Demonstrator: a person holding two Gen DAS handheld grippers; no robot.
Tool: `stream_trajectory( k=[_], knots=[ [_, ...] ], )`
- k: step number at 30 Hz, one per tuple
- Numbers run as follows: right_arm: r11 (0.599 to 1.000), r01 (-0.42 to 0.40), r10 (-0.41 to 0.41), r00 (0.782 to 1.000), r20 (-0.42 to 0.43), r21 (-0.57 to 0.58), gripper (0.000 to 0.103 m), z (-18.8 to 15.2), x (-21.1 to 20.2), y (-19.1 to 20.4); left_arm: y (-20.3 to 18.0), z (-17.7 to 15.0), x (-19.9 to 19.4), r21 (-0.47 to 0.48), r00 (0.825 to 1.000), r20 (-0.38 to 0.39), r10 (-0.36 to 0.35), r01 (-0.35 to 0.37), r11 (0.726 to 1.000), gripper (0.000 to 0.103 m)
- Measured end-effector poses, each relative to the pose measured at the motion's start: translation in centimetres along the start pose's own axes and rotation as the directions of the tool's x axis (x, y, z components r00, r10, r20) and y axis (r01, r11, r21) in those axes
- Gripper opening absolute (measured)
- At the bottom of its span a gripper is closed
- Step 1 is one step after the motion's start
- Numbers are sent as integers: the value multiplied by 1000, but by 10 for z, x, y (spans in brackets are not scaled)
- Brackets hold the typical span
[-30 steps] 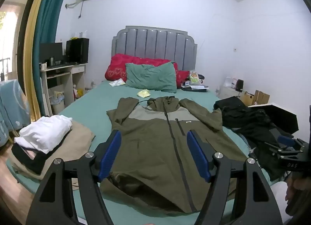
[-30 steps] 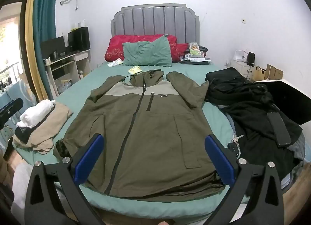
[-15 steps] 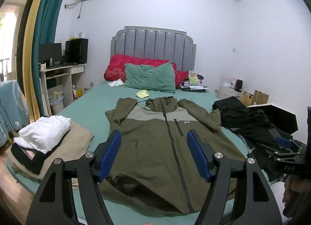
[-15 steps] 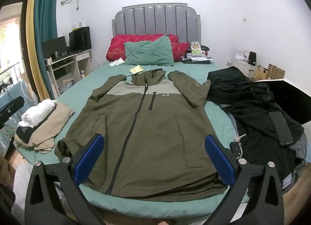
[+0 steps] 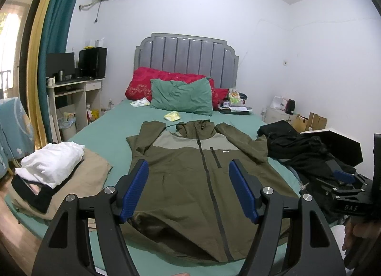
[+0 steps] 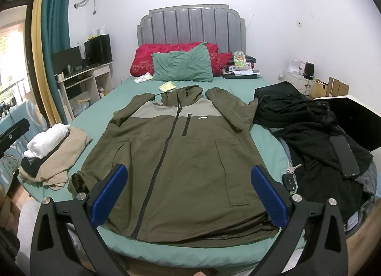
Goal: Fold large clothes
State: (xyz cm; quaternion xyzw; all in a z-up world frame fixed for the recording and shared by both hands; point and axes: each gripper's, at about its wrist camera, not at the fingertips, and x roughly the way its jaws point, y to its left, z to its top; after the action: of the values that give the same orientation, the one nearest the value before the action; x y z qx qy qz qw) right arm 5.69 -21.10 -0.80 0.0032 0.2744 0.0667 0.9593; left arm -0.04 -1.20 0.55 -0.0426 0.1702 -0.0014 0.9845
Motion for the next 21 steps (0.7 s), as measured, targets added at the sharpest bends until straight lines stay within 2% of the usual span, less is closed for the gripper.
stream_trajectory(
  k=[21],
  knots=[
    [1000, -12, 12, 1000, 17, 7, 102, 4, -7, 4, -14, 5, -3, -8, 1000, 2, -10, 10, 1000, 73]
  ],
)
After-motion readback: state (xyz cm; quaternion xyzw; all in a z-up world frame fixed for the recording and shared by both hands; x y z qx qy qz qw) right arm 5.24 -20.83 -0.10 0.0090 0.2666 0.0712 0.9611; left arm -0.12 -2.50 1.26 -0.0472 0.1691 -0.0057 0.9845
